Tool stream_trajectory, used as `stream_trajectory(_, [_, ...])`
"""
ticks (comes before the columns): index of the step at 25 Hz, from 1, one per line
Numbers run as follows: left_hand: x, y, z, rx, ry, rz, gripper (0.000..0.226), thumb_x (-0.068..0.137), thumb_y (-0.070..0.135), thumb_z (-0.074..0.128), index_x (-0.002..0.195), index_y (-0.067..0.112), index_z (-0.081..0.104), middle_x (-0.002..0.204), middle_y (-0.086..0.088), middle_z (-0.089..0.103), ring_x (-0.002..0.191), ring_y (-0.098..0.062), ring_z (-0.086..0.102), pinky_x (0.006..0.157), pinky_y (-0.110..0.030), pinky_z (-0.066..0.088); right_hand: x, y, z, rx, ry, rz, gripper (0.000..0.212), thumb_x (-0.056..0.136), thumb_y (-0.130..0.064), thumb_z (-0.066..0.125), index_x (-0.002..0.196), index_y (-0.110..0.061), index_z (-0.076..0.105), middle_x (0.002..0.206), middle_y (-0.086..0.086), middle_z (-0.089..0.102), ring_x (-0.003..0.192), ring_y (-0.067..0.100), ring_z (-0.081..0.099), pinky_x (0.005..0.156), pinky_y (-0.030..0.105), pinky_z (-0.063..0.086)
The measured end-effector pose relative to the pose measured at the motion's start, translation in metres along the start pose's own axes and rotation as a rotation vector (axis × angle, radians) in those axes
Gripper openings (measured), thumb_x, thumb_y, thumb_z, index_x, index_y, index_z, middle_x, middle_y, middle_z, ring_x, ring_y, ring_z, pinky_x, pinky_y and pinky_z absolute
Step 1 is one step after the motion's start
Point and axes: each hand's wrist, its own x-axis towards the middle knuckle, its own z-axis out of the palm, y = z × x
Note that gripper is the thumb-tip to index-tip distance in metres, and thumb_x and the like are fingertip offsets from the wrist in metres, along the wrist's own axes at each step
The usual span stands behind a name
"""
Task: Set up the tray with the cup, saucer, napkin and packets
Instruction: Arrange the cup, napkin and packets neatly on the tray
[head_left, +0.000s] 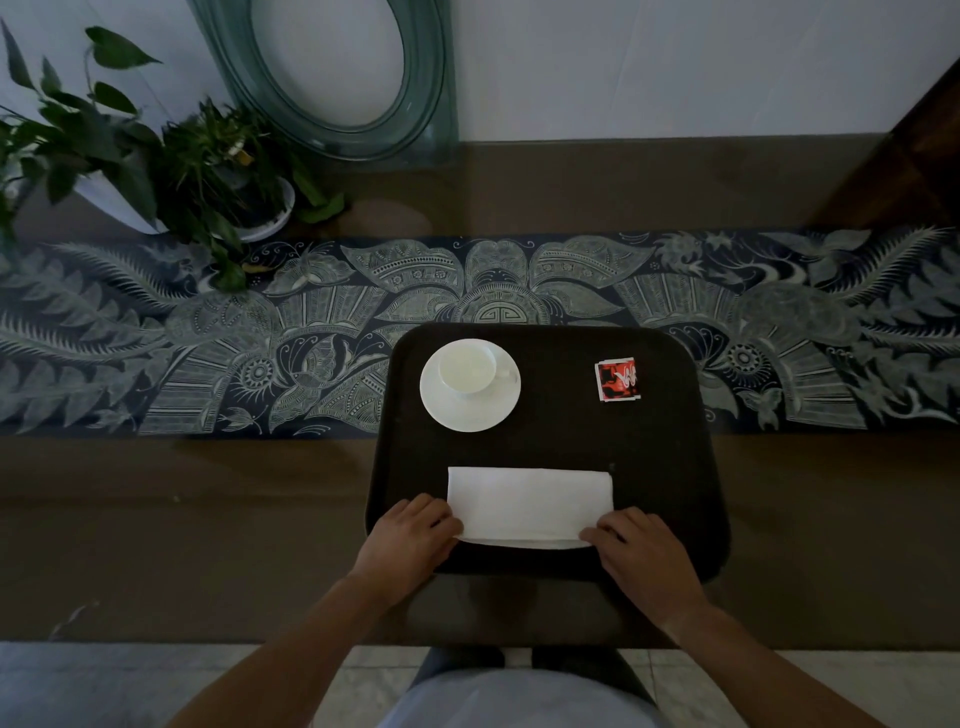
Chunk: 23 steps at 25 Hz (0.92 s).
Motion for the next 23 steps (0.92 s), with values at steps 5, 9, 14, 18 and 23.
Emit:
stream_trajectory(5, [0.001,0.003,0.000,-0.006,-0.016,0.004,0.008,0.083,0.031,0.067,0.090,0.025,0.069,0.092,0.004,0.066,0.081,-0.016,0.063,0.065,-0.027,0.053,-0.004,0.005,0.002,0.002,-0.042,0.016,0.045,0.056,-0.022,0.090,0.098,-0.028,0.073,0.094,-0.003,0.068,0.083,0.018,0.066,0.068,0.031,0.056])
stream_trajectory(9, [0.002,0.005,-0.005,-0.003,-0.062,-0.037,0.013,0.084,0.038,0.064,0.089,0.027,0.068,0.093,0.005,0.065,0.085,-0.017,0.062,0.070,-0.029,0.052,-0.003,0.003,-0.004,0.006,-0.033,0.036,0.021,0.077,-0.035,0.072,0.099,-0.032,0.070,0.097,-0.006,0.066,0.090,0.018,0.063,0.076,0.032,0.052])
stream_trajectory(14, [0.047,0.037,0.002,-0.066,0.053,-0.183,0.036,0.096,0.037,0.044,0.119,0.018,0.062,0.122,-0.004,0.063,0.114,-0.025,0.058,0.095,-0.042,0.049,0.045,-0.030,-0.006,0.060,0.077,0.112,0.037,0.094,-0.037,0.047,0.125,-0.021,0.061,0.128,0.003,0.062,0.124,0.023,0.053,0.102,0.042,0.043])
stream_trajectory(18, [0.078,0.065,0.035,-0.013,-0.126,-0.287,0.056,0.101,0.038,0.019,0.150,0.012,0.020,0.160,-0.010,0.016,0.148,-0.024,0.007,0.119,-0.046,0.013,0.067,-0.049,0.012,0.004,-0.125,0.105,0.060,0.093,-0.045,0.042,0.145,-0.015,0.038,0.154,0.009,0.036,0.146,0.030,0.024,0.116,0.056,0.023])
stream_trajectory(23, [0.071,0.051,0.054,-0.013,-0.189,-0.285,0.058,0.103,0.044,0.006,0.153,0.015,0.006,0.162,-0.007,0.005,0.149,-0.020,-0.003,0.120,-0.045,0.010,0.064,-0.041,0.031,0.033,-0.180,0.157,0.066,0.098,-0.056,0.017,0.153,-0.020,0.014,0.162,0.005,0.015,0.149,0.025,0.009,0.119,0.052,0.010])
